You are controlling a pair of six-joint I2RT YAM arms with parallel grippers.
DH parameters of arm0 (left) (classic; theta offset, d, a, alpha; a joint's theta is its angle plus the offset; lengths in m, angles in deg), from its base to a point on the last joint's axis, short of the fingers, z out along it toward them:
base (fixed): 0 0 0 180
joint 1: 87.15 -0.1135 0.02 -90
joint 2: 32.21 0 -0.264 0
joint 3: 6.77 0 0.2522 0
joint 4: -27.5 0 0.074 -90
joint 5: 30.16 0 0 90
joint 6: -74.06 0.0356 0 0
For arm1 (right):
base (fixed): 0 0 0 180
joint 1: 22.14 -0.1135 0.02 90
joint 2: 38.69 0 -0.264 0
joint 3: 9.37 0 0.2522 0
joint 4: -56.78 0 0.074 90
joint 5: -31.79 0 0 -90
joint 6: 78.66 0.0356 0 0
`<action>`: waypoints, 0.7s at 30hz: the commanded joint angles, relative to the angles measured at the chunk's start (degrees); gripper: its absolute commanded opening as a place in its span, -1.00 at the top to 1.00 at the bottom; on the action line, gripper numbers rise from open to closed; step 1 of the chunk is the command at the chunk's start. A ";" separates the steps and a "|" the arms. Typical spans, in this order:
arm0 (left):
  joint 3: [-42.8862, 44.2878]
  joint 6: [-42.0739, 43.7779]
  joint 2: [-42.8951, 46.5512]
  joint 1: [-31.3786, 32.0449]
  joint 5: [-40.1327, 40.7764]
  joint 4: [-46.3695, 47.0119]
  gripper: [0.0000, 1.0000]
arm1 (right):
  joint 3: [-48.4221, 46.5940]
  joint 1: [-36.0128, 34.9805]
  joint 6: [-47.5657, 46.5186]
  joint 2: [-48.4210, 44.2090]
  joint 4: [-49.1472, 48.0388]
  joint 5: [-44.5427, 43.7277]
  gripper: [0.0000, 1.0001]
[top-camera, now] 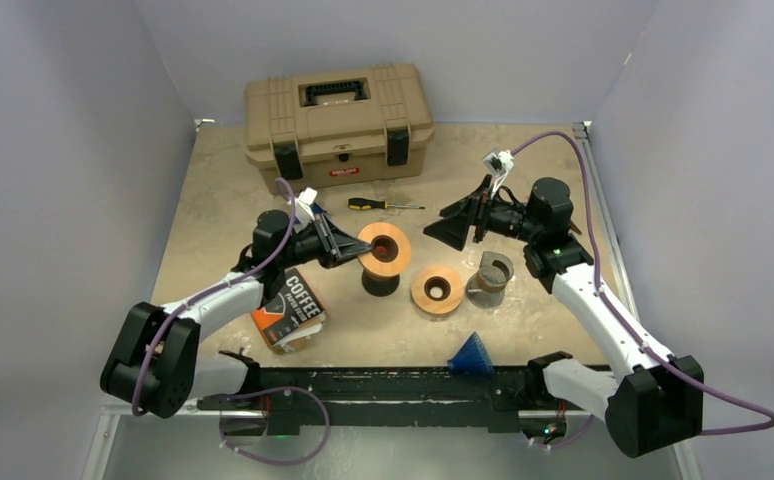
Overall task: Place the coffee filter in the dripper
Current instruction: Place the dripper holder onto the coffee server.
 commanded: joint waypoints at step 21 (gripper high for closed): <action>4.45 11.29 -0.46 -0.61 2.47 -12.11 0.16 | -1.12 0.06 -0.53 0.76 -1.01 -1.25 -0.97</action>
